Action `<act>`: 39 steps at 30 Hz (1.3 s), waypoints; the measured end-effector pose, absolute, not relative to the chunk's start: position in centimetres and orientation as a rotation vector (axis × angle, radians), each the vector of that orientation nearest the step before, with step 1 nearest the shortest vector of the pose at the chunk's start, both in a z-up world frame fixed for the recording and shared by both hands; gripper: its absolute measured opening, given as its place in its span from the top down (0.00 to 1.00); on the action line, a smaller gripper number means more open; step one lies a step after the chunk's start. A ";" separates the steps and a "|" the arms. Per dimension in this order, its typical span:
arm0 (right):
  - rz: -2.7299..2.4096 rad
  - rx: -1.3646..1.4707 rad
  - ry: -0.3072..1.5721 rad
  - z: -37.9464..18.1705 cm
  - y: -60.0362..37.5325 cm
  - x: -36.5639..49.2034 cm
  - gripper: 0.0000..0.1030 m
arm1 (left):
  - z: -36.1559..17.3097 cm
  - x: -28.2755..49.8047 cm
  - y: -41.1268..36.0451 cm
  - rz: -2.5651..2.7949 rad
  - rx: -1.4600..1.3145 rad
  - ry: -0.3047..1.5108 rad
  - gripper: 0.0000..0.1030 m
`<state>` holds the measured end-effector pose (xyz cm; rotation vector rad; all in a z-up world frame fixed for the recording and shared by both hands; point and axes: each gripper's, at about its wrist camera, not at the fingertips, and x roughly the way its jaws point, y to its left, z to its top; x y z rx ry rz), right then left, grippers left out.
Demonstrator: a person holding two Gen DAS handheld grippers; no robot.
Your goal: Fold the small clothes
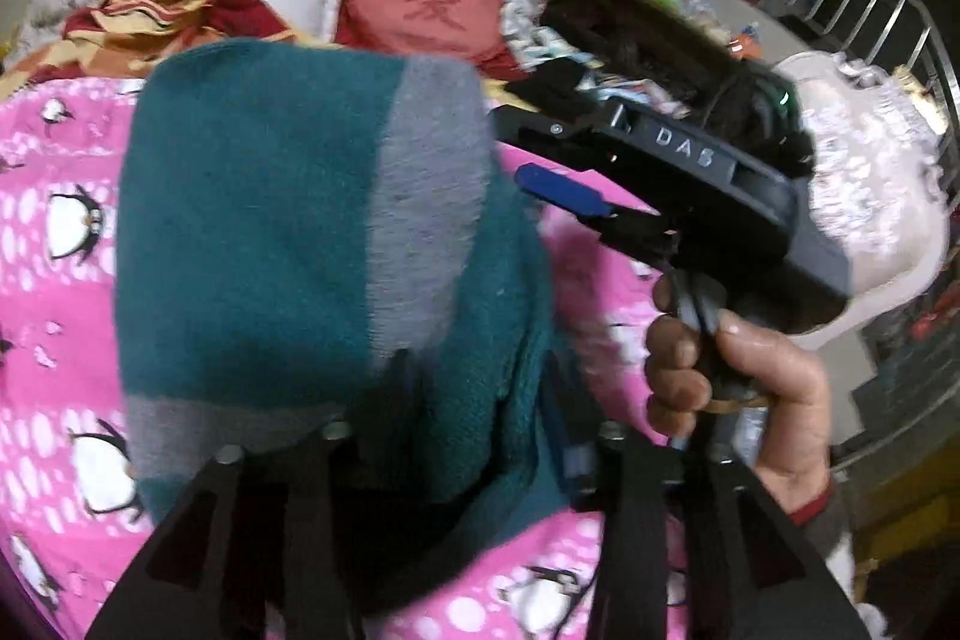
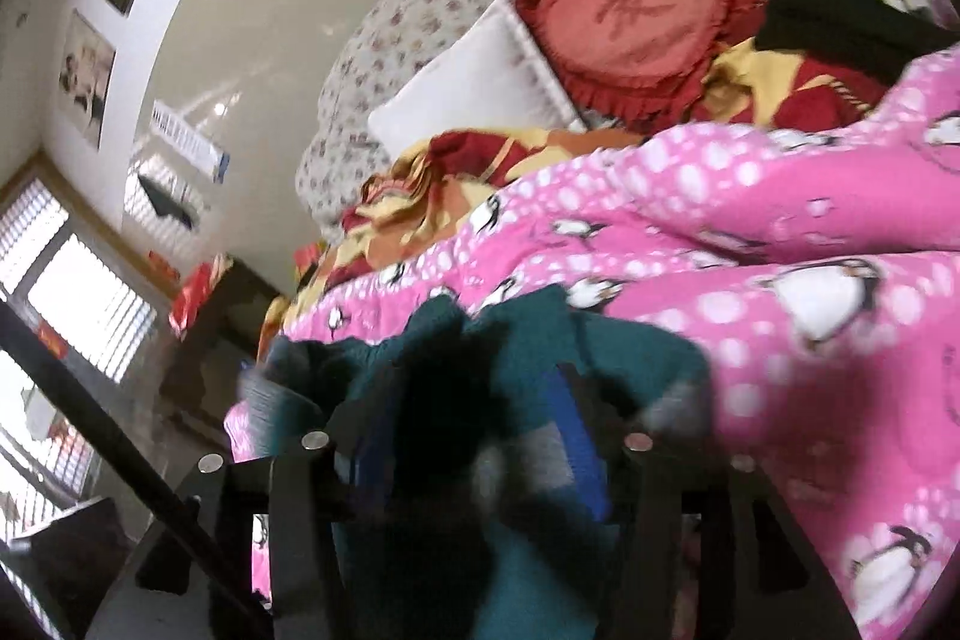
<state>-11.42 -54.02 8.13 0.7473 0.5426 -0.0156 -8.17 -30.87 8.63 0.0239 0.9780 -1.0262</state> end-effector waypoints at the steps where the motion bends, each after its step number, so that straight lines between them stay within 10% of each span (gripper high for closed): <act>1: -0.012 0.753 0.526 8.5 -54.2 -12.1 0.43 | 9.3 -8.6 -30.7 -1.064 0.027 0.966 0.53; 4: 0.025 0.769 0.508 9.2 -53.7 -13.0 0.33 | 11.0 -10.1 -30.4 -1.139 0.072 0.942 0.38; 16: 0.149 0.679 0.653 8.6 -48.2 -9.0 0.11 | 10.2 -9.1 -22.3 -0.875 0.202 0.902 0.28; 22: 0.085 0.454 0.615 9.9 -44.7 -7.6 0.77 | 8.2 -8.5 -22.5 -0.903 0.149 0.978 0.28; 35: -0.090 0.418 0.654 6.8 -49.7 -7.9 0.80 | 6.6 -8.5 -24.9 -0.964 0.193 1.005 0.27; 39: -0.159 0.466 0.605 8.2 -52.0 -10.6 0.59 | 8.4 -8.5 -23.7 -0.931 0.243 0.938 0.27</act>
